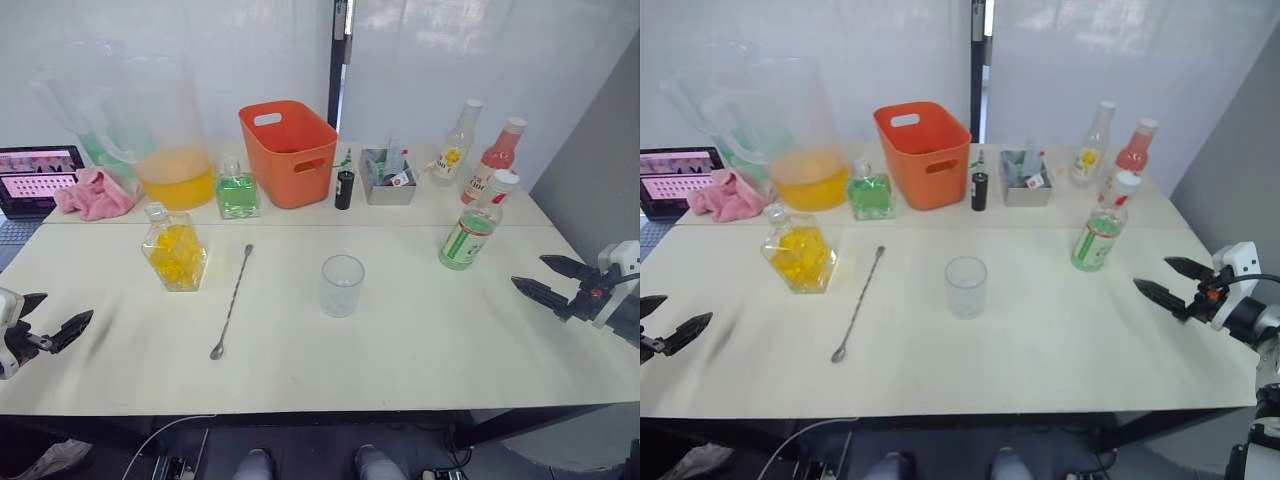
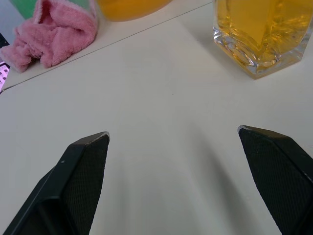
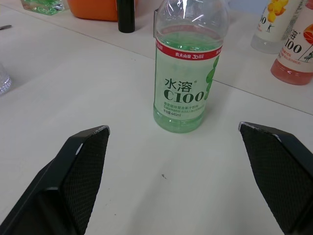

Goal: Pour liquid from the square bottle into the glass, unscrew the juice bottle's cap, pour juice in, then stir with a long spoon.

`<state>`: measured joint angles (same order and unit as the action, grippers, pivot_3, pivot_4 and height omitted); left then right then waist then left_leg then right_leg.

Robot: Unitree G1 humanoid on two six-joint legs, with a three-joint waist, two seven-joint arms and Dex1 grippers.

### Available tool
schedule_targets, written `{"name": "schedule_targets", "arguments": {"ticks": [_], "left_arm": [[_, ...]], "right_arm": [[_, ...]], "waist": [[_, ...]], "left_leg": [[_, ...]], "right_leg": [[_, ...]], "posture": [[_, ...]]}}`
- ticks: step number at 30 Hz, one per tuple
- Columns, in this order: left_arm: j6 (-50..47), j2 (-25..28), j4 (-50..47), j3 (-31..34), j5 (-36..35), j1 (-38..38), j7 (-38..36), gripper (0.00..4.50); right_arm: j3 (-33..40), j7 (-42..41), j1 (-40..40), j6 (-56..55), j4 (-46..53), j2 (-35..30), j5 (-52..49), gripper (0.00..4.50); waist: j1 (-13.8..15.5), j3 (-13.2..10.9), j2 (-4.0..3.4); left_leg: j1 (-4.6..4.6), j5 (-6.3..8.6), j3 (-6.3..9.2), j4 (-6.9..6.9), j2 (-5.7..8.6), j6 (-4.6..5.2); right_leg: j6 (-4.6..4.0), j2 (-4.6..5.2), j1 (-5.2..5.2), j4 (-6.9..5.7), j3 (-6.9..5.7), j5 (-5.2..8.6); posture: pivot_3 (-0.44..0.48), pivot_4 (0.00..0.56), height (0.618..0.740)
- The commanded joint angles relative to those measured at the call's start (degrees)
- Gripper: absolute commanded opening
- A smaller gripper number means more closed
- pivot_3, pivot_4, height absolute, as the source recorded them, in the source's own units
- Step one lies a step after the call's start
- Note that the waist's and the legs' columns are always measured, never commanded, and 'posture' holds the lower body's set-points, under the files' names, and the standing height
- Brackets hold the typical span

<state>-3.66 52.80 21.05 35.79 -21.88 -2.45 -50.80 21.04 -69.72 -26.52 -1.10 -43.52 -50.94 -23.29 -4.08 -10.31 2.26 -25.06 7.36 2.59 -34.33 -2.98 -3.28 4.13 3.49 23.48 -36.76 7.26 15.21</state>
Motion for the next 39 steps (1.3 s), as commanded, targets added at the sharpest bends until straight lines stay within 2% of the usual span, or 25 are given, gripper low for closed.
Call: {"name": "schedule_targets", "arguments": {"ticks": [1,5,10,13,17,25,30,39], "left_arm": [[-0.3,-0.3,-3.2,2.2,-1.9,0.0,0.3,4.46],[-2.8,-2.0,-8.5,3.1,-3.4,-1.7,1.5,4.46],[-5.7,-4.6,-16.6,4.4,-4.1,-4.5,5.3,4.46],[-8.6,-8.9,-24.9,5.7,-6.5,-7.0,9.0,4.46],[-12.4,-17.2,-38.6,6.3,-9.7,-11.4,16.5,4.46],[-13.3,-31.7,-54.5,0.4,-7.1,-16.3,30.0,4.46],[-12.2,-36.1,-55.3,-4.7,-4.1,-14.1,34.6,4.46],[-12.9,-35.3,-47.1,-11.3,0.9,-0.8,38.8,4.46]], "right_arm": [[1.0,-0.1,-0.7,-0.3,0.8,0.0,-0.8,4.5],[-0.1,-2.2,-1.7,5.1,6.1,0.2,-3.0,4.5],[-2.9,-4.2,-0.1,14.0,19.6,0.9,-5.8,4.5],[-5.1,-5.2,0.4,20.2,27.9,1.2,-8.3,4.5],[-8.3,-5.9,-1.2,26.3,35.4,2.0,-11.0,4.5],[-12.8,-7.1,-6.5,30.2,39.9,3.8,-12.4,4.5],[-13.6,-7.3,-7.7,30.1,40.7,4.3,-12.6,4.5],[-11.9,-6.3,-3.4,31.0,44.4,3.4,-13.0,4.5]], "waist": [[0.0,0.0,0.0],[0.0,0.0,0.0],[0.0,0.0,-0.03],[0.1,0.0,-0.02],[0.2,0.0,-0.01],[0.5,0.0,0.01],[1.0,0.0,0.02],[1.5,0.0,0.04]], "left_leg": [[0.0,0.0,0.0,0.0,0.0,0.0],[0.0,0.0,0.0,0.0,0.0,0.0],[0.0,-0.05,0.0,0.0,-0.01,0.08],[0.0,-0.04,0.01,-0.01,-0.01,0.07],[0.0,-0.05,0.03,-0.07,-0.01,0.07],[-0.01,0.03,0.08,-0.4,0.02,-0.04],[-0.02,0.03,0.12,-0.48,0.05,-0.04],[-0.08,-0.05,0.15,-0.51,0.09,0.09]], "right_leg": [[0.0,0.0,0.0,0.0,0.0,0.0],[0.0,0.0,-0.02,0.0,0.0,0.0],[0.01,-0.01,-0.01,-0.05,0.01,0.0],[0.02,-0.01,-0.03,-0.03,0.02,0.0],[0.03,0.0,-0.09,-0.03,0.0,0.0],[0.04,-0.02,-0.23,-0.01,-0.01,-0.01],[0.05,-0.02,-0.28,0.02,-0.02,-0.01],[0.12,-0.03,-0.3,0.05,-0.02,-0.04]], "posture": [[0.0,0.15,0.74],[0.0,0.15,0.74],[0.0,0.15,0.74],[0.0,0.15,0.74],[0.0,0.15,0.74],[0.0,0.15,0.74],[0.0,0.15,0.74],[0.0,0.15,0.74]]}}
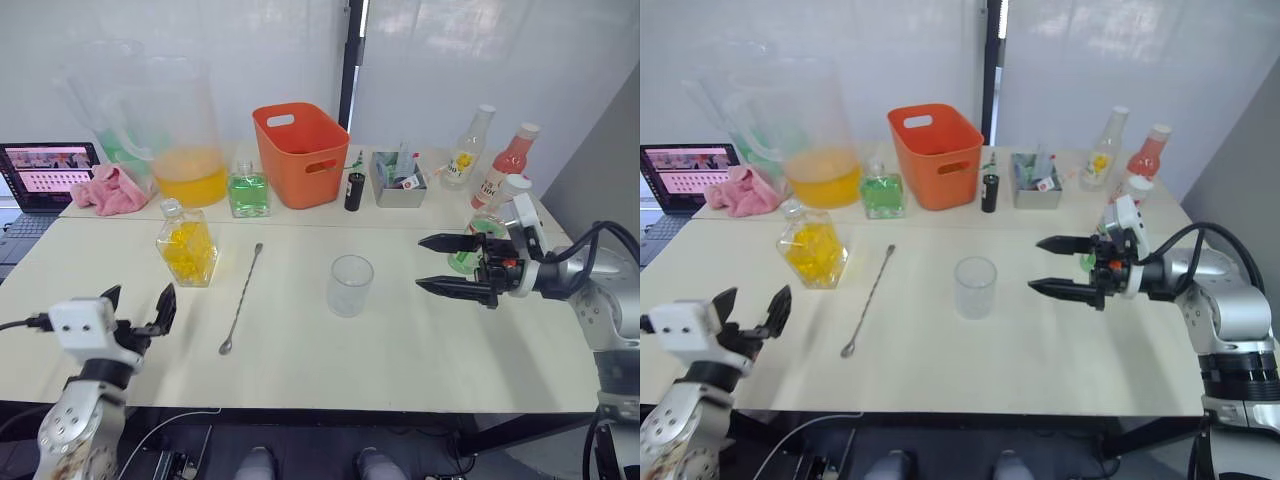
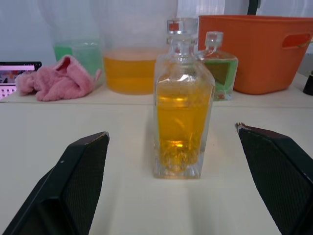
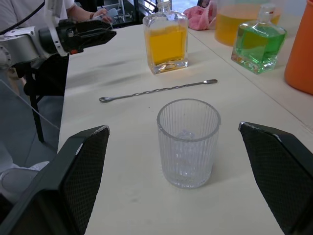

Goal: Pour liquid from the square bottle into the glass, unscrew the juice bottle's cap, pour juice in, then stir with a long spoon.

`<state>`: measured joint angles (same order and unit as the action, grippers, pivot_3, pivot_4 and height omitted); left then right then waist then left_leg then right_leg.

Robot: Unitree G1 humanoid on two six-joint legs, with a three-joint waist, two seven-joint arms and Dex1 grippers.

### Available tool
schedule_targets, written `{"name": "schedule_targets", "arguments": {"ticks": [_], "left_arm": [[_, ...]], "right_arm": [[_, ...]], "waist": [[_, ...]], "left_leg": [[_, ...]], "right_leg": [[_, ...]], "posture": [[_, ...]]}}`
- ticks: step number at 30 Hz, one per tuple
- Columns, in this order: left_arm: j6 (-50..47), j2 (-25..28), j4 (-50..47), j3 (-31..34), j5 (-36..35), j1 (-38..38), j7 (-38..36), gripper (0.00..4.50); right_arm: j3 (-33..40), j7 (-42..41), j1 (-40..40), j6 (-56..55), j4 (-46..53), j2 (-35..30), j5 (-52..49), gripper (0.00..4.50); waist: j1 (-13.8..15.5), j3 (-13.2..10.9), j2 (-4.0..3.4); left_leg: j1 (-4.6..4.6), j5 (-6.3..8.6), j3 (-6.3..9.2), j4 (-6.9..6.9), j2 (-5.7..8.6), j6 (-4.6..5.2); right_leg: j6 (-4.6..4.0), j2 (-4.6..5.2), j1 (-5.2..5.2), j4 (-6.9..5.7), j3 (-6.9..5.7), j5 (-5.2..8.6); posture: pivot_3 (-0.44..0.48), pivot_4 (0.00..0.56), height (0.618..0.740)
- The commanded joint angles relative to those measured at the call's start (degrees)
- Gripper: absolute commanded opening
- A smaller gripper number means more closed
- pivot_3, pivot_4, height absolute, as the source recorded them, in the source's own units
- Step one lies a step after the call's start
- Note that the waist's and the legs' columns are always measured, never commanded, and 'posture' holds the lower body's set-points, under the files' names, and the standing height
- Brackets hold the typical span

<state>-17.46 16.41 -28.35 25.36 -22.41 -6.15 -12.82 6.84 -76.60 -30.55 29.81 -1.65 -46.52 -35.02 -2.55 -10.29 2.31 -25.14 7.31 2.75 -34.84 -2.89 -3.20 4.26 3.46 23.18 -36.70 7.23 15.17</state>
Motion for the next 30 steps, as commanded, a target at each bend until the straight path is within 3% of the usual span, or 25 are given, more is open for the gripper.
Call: {"name": "schedule_targets", "arguments": {"ticks": [1,15,26,30], "left_arm": [[1.3,1.5,4.3,-1.4,1.9,4.8,0.8,4.46],[7.9,4.5,27.4,-3.5,4.0,22.2,-2.1,4.46],[10.6,3.9,35.2,-5.5,4.9,28.3,-2.1,4.46],[11.1,3.8,37.3,-6.2,4.9,30.0,-2.4,3.27]], "right_arm": [[2.7,0.9,1.3,0.6,3.1,-1.4,-1.5,4.5],[5.1,2.9,6.2,3.3,7.9,-3.2,-3.3,4.5],[5.3,3.9,6.9,2.8,8.2,-3.0,-3.5,4.5],[4.9,4.0,6.8,2.7,8.2,-2.8,-3.4,4.5]], "waist": [[0.0,0.0,0.0],[0.0,0.0,0.0],[0.1,0.0,0.0],[0.2,0.0,0.0]], "left_leg": [[0.0,-0.04,0.0,0.01,0.0,0.07],[-0.02,-0.19,0.11,0.04,0.0,0.29],[-0.04,-0.19,0.13,0.06,0.01,0.3],[-0.06,-0.19,0.13,0.04,0.02,0.3]], "right_leg": [[0.02,0.0,0.01,-0.01,0.0,-0.01],[0.26,-0.04,0.0,-0.02,-0.07,-0.14],[0.47,-0.05,0.0,-0.02,-0.08,-0.25],[0.49,-0.04,-0.01,0.0,-0.07,-0.25]], "posture": [[0.0,0.15,0.74],[0.0,0.15,0.74],[0.0,0.15,0.74],[0.0,0.15,0.74]]}}
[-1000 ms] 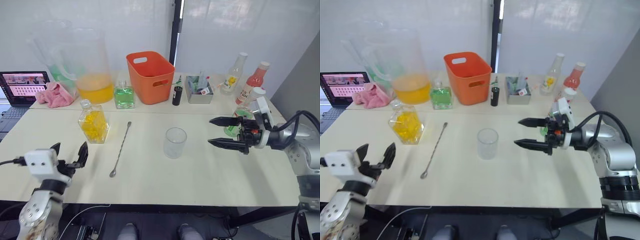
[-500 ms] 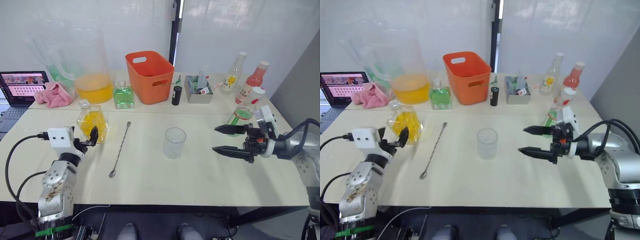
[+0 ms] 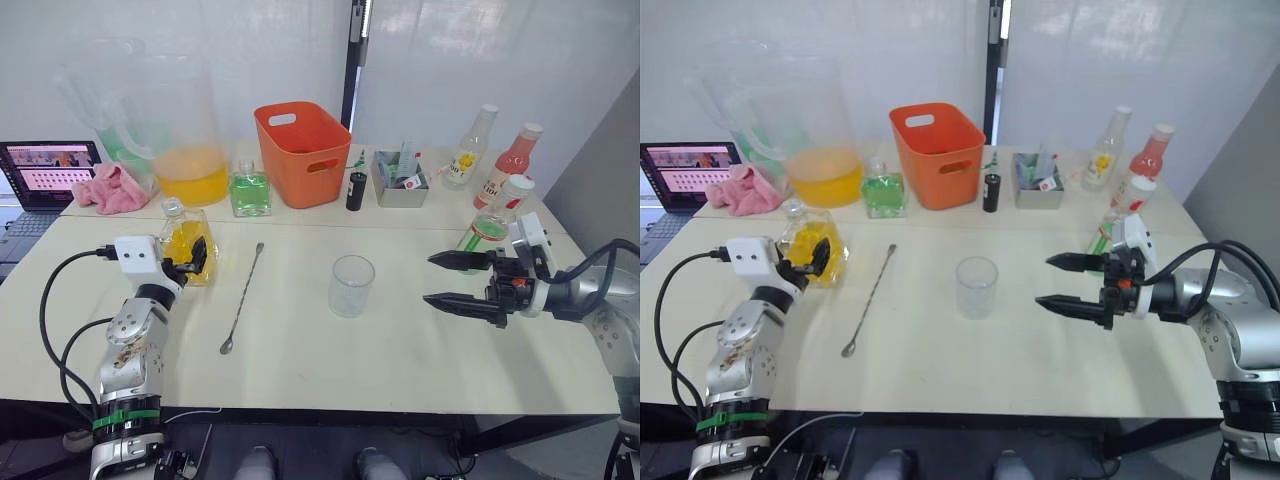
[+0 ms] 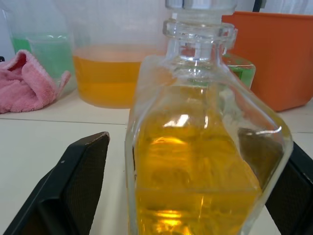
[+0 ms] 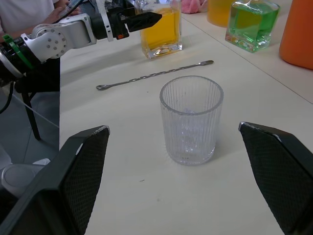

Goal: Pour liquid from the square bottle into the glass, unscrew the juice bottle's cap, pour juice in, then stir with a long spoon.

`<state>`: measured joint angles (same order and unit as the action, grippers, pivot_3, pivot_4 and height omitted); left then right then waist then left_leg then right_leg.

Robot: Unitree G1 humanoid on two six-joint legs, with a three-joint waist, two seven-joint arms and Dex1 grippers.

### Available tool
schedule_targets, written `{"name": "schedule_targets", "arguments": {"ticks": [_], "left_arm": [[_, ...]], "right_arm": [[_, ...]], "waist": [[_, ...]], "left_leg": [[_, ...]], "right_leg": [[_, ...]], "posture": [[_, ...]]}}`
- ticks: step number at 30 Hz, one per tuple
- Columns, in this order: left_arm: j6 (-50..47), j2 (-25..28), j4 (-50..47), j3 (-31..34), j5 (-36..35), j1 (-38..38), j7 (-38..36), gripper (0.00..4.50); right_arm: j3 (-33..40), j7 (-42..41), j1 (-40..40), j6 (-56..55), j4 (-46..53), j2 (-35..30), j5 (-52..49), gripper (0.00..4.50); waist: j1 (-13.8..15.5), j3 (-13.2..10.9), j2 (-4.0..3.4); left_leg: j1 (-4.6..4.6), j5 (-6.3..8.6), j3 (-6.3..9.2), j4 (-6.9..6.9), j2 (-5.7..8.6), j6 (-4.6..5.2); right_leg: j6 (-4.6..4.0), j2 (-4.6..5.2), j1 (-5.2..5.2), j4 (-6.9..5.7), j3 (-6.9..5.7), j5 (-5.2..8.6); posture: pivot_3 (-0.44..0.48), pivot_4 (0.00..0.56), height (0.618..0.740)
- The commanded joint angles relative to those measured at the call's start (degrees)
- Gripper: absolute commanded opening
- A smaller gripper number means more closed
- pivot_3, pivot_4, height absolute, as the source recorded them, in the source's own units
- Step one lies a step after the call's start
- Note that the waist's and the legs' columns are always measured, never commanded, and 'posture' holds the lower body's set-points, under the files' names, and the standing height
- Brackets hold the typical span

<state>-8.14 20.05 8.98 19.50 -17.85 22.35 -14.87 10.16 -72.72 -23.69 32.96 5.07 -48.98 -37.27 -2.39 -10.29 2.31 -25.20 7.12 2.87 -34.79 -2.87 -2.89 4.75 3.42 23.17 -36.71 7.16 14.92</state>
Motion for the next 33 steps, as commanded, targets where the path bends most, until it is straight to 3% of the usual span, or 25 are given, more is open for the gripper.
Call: {"name": "schedule_targets", "arguments": {"ticks": [1,2,14,21,33], "left_arm": [[2.0,0.2,0.5,-0.5,0.3,2.1,-0.4,3.01],[2.1,0.2,0.8,-0.6,0.3,2.4,-0.5,2.84],[3.5,2.3,-5.1,0.3,-2.5,1.6,-5.6,2.84],[-2.4,7.5,-15.2,-1.0,-9.0,-0.6,-16.0,2.84],[-19.1,15.8,-28.1,-6.9,-26.8,-2.3,-37.1,2.84]], "right_arm": [[1.5,0.3,-0.2,-0.4,1.4,-0.2,-1.1,4.5],[1.4,0.3,-0.2,-0.4,1.4,-0.2,-1.1,4.5],[1.0,0.5,-0.7,-0.1,1.4,0.0,-1.3,4.5],[1.0,1.7,-0.8,-0.6,1.9,0.8,-1.1,4.5],[5.0,3.9,4.2,2.0,8.1,-0.3,-4.2,4.5]], "waist": [[0.0,0.0,0.0],[0.0,0.0,0.0],[0.2,0.0,0.01],[0.3,-0.1,0.11],[-0.1,-0.1,0.1]], "left_leg": [[0.0,0.0,0.01,0.01,0.0,0.0],[0.0,0.0,0.01,0.02,0.0,0.0],[-0.08,0.0,0.05,0.0,0.01,0.0],[-0.4,-0.01,0.13,0.03,0.01,0.01],[-0.39,-0.01,0.13,0.05,0.01,0.02]], "right_leg": [[0.01,0.0,0.01,-0.01,0.0,0.0],[0.01,0.0,0.01,-0.01,-0.01,0.0],[0.02,0.0,0.04,0.01,-0.03,-0.01],[0.01,0.0,0.26,0.04,-0.09,-0.01],[0.01,0.0,0.29,0.02,-0.09,0.03]], "posture": [[0.0,0.15,0.74],[0.0,0.15,0.74],[0.0,0.15,0.74],[0.0,0.15,0.74],[0.0,0.15,0.74]]}}
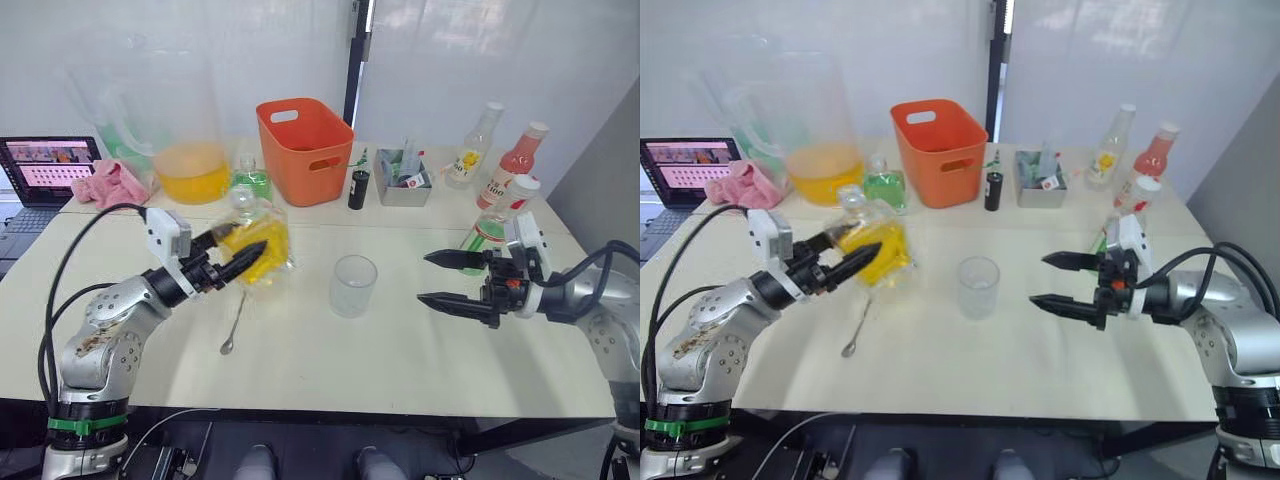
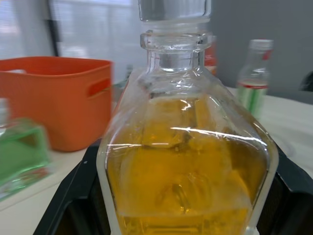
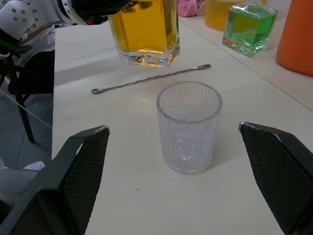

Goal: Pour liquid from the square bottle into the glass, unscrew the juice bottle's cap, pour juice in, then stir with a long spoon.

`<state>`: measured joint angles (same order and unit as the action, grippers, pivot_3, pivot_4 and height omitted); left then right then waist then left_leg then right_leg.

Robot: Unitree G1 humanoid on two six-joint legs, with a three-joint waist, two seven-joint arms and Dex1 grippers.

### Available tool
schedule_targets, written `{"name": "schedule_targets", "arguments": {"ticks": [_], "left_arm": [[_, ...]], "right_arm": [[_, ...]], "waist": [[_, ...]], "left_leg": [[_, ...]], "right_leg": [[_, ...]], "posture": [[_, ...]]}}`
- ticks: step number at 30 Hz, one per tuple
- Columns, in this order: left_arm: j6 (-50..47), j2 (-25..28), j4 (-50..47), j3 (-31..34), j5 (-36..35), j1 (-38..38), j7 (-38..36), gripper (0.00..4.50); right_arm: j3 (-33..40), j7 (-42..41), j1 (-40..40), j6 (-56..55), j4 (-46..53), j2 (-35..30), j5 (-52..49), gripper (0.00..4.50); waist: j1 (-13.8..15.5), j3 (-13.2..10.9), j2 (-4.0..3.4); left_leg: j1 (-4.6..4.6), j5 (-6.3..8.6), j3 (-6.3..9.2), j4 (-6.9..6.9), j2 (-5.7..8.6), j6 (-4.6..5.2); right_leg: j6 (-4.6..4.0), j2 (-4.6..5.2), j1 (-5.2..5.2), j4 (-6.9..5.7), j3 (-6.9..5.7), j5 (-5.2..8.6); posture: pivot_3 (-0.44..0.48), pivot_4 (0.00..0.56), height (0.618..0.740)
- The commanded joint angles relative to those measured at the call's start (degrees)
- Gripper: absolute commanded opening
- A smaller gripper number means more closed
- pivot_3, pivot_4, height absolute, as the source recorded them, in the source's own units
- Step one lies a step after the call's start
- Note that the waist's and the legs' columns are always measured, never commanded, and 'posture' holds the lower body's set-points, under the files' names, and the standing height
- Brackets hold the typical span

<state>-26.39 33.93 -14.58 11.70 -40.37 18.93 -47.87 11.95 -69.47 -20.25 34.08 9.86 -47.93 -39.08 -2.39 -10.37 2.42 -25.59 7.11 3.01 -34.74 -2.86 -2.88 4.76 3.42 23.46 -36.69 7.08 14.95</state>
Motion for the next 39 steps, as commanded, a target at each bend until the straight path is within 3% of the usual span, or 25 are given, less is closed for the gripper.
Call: {"name": "schedule_targets", "arguments": {"ticks": [1,8,16,26,32,33,35,36,39], "left_arm": [[-1.7,2.6,-4.6,0.3,-4.7,1.2,-5.4,2.84],[-2.7,4.1,-5.4,-6.1,-3.5,1.7,-12.9,2.84],[5.5,-0.8,1.2,-16.2,5.8,5.9,-19.1,2.84],[15.0,-3.6,10.1,-20.6,13.5,5.3,-24.2,2.84],[15.7,-2.9,11.9,-20.6,14.1,4.5,-25.2,2.84],[15.4,-2.7,11.7,-20.5,13.9,4.4,-25.2,3.64],[14.2,-2.2,10.8,-20.5,13.5,4.3,-24.9,4.28],[13.6,-1.9,10.2,-20.6,13.5,4.3,-24.8,4.47],[10.2,-1.5,7.6,-20.7,12.8,5.3,-23.3,4.47]], "right_arm": [[3.8,0.9,1.5,1.4,4.3,-1.5,-3.0,4.5],[8.9,4.4,8.0,4.2,11.4,-2.8,-6.5,4.5],[12.1,9.2,12.1,5.8,17.0,-2.7,-9.7,4.5],[15.3,12.7,14.3,6.6,20.2,-3.9,-12.3,4.5],[15.4,14.2,13.9,7.1,20.7,-4.5,-13.7,4.5],[15.3,14.2,13.7,7.0,20.5,-4.6,-13.6,4.5],[14.9,14.3,13.3,7.1,20.3,-4.6,-13.6,4.5],[14.6,14.4,13.1,7.1,20.2,-4.7,-13.6,4.5],[13.6,14.9,11.9,7.4,20.1,-4.4,-13.9,4.5]], "waist": [[-0.2,0.0,-0.01],[-0.1,0.0,-0.02],[0.3,0.0,-0.02],[0.0,0.0,-0.04],[0.0,0.0,-0.04],[0.0,0.0,-0.04],[0.0,0.0,-0.04],[0.0,0.0,-0.04],[0.0,0.0,-0.04]], "left_leg": [[0.01,0.0,-0.01,0.0,0.0,0.0],[0.05,0.0,-0.04,-0.03,-0.02,0.01],[0.05,-0.01,-0.04,-0.11,-0.01,0.01],[0.08,-0.02,-0.03,-0.07,-0.01,0.05],[0.17,-0.02,-0.03,-0.12,-0.01,0.06],[0.18,-0.02,-0.03,-0.12,-0.01,0.06],[0.2,-0.02,-0.03,-0.11,-0.01,0.06],[0.2,-0.02,-0.03,-0.11,-0.01,0.06],[0.21,-0.02,-0.03,-0.1,-0.01,0.06]], "right_leg": [[-0.01,0.0,0.0,-0.02,0.0,0.01],[-0.25,0.0,0.0,-0.02,0.02,0.15],[-0.36,0.01,-0.05,0.01,0.04,0.21],[-0.2,0.0,-0.07,-0.02,0.03,0.13],[-0.36,0.01,-0.22,0.01,0.04,0.21],[-0.36,0.01,-0.22,0.01,0.04,0.22],[-0.36,0.01,-0.23,0.0,0.04,0.22],[-0.36,0.01,-0.23,0.0,0.04,0.22],[-0.36,0.01,-0.22,-0.01,0.04,0.22]], "posture": [[0.0,0.15,0.74],[0.0,0.15,0.74],[0.0,0.15,0.74],[0.0,0.15,0.74],[0.0,0.15,0.74],[0.0,0.15,0.74],[0.0,0.15,0.74],[0.0,0.15,0.74],[0.0,0.15,0.74]]}}
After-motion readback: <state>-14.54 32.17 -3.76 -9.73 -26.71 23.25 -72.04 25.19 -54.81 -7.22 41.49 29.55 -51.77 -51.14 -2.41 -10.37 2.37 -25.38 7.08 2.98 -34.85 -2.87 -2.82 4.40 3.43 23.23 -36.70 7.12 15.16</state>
